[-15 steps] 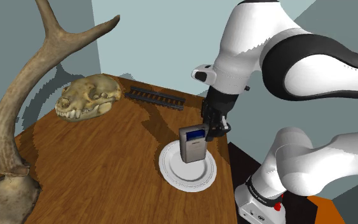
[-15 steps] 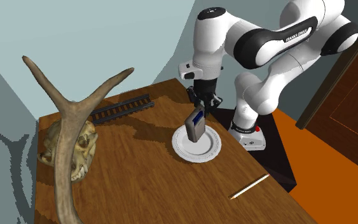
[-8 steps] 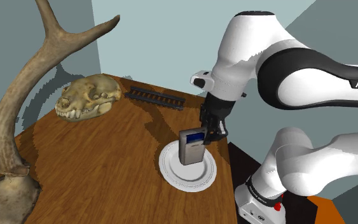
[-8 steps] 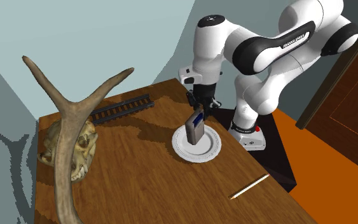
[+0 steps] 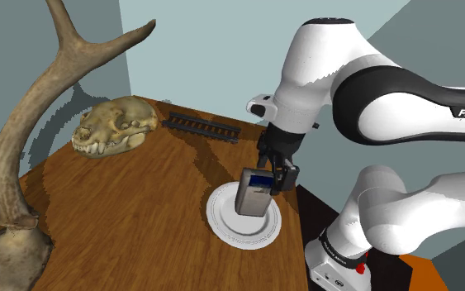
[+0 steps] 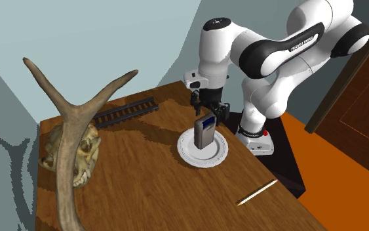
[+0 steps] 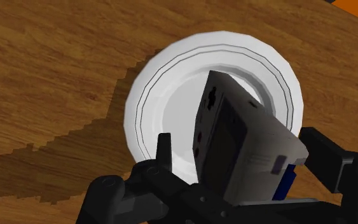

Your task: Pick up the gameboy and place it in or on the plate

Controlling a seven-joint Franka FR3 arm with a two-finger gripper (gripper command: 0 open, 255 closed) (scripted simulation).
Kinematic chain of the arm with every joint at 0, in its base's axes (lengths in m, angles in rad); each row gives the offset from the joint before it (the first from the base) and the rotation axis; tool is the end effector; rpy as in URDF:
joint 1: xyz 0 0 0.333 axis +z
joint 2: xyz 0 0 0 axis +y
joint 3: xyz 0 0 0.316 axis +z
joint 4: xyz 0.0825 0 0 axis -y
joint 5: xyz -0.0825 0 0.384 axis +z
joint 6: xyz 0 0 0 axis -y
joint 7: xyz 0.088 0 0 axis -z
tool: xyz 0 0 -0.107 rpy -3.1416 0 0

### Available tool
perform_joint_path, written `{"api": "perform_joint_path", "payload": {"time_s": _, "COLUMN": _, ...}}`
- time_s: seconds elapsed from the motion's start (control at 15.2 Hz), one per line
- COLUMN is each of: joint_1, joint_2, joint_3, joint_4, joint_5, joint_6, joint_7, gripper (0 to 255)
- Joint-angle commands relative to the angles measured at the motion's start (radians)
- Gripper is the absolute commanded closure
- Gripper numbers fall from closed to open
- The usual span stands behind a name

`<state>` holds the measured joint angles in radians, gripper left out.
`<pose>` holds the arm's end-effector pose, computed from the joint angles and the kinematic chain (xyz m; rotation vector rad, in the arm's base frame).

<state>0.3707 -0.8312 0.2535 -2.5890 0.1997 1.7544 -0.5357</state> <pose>0.2360 0.2004 0.4998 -2.7185 -1.5552 0.0249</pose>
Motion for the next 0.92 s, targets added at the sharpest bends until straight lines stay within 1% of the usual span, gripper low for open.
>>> {"api": "perform_joint_path", "payload": {"time_s": 0.0, "joint_1": 0.0, "joint_2": 0.0, "joint_3": 0.0, "joint_4": 0.0, "joint_5": 0.0, "joint_6": 0.0, "joint_7": 0.0, "gripper": 0}}
{"api": "perform_joint_path", "payload": {"time_s": 0.07, "joint_1": 0.0, "joint_2": 0.001, "joint_3": -0.001, "joint_4": 0.001, "joint_5": -0.001, "joint_6": 0.0, "joint_7": -0.001, "gripper": 0}}
{"api": "perform_joint_path", "payload": {"time_s": 0.33, "joint_1": -0.01, "joint_2": 0.014, "joint_3": -0.021, "joint_4": 0.134, "joint_5": -0.021, "joint_6": -0.12, "joint_7": 0.004, "gripper": 0}}
{"api": "perform_joint_path", "payload": {"time_s": 0.86, "joint_1": -0.01, "joint_2": 0.014, "joint_3": -0.021, "joint_4": 0.134, "joint_5": -0.021, "joint_6": -0.12, "joint_7": 0.004, "gripper": 0}}
